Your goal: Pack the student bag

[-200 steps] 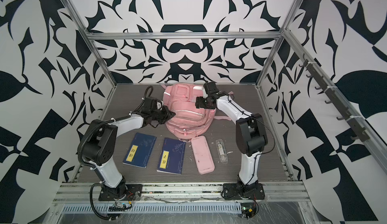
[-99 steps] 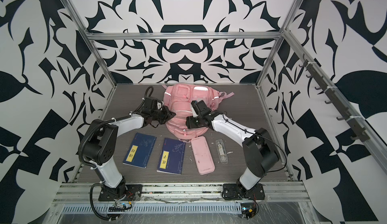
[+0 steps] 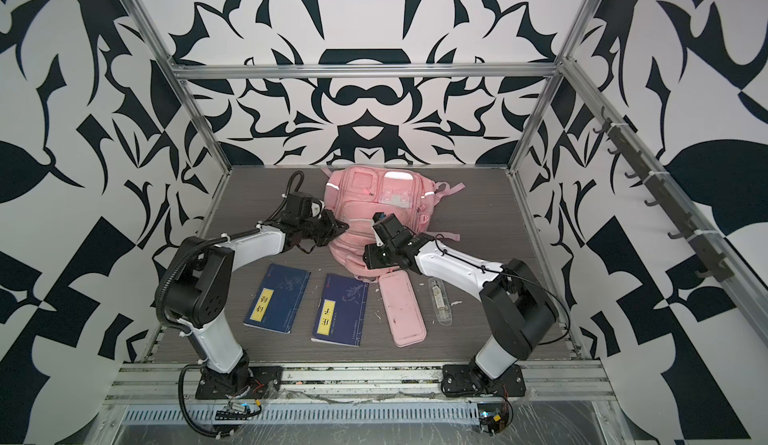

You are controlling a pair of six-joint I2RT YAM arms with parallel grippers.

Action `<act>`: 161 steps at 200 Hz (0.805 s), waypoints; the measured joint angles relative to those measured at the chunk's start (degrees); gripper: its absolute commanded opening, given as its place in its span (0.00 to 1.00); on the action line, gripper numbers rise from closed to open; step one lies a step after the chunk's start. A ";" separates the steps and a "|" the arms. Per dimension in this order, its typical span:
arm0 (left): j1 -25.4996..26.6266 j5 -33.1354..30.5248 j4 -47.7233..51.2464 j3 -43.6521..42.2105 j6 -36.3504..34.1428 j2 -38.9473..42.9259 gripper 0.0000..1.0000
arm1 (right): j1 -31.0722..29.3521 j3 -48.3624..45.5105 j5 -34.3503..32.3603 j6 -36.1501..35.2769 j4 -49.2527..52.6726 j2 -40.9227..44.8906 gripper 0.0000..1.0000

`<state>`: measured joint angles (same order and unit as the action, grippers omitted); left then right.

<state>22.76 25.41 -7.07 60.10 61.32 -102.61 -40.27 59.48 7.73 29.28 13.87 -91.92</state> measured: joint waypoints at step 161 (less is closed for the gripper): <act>-0.31 0.33 0.02 0.00 -0.09 0.00 0.03 | -1.64 -3.63 2.03 4.02 -5.31 -1.44 0.26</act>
<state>22.46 25.74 -7.05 60.10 61.23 -102.61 -41.91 55.86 9.76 33.30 8.56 -93.36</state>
